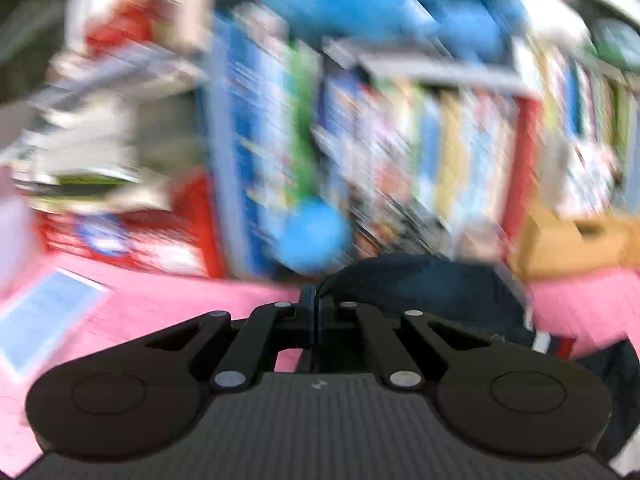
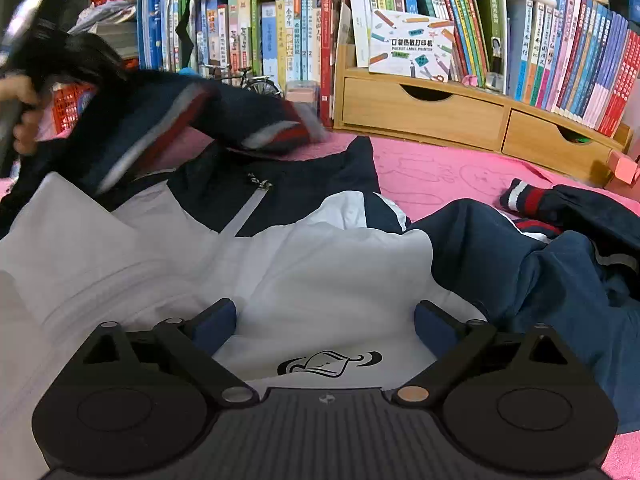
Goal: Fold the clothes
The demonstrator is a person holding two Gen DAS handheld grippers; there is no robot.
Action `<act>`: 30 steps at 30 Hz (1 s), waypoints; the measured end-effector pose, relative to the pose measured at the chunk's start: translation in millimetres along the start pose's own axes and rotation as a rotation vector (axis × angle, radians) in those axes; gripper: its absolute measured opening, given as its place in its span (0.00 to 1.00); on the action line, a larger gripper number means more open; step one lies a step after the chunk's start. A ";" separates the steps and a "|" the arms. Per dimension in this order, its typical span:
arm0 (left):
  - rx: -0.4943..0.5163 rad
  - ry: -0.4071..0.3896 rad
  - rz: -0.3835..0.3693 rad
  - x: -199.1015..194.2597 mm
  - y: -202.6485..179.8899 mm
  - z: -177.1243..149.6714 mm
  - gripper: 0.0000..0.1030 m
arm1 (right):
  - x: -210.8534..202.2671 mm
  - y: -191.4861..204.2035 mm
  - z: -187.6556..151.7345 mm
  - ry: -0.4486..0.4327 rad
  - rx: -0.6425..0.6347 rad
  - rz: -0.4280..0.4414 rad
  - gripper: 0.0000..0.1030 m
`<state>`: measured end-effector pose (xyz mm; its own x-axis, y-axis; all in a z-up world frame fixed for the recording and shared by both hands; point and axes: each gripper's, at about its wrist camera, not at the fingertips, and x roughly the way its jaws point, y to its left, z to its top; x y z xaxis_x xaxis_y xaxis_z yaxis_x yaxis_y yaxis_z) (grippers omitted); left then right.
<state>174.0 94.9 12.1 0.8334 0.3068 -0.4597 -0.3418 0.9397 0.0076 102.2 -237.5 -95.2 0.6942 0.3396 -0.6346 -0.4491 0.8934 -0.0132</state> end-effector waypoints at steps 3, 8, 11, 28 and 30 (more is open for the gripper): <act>-0.066 -0.083 0.100 -36.5 51.1 4.0 0.02 | -0.5 0.7 0.4 0.001 0.001 -0.002 0.94; -0.050 -0.009 0.254 -65.9 128.4 -23.5 0.07 | -0.3 1.0 0.4 0.001 0.003 -0.003 0.95; -0.082 0.146 0.262 -62.2 154.9 -53.5 0.10 | 0.0 0.5 0.3 0.001 0.002 -0.002 0.96; 0.100 0.073 0.127 -157.5 199.6 -75.7 1.00 | 0.9 -2.0 0.4 0.002 -0.003 -0.009 0.99; 0.102 0.048 0.130 -151.9 203.4 -68.7 1.00 | 1.1 -2.1 0.5 0.003 -0.002 -0.011 0.99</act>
<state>-52.0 229.1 22.5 0.7625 0.4211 -0.4912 -0.3972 0.9040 0.1584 104.2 -238.8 -95.5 0.6975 0.3290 -0.6365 -0.4427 0.8964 -0.0217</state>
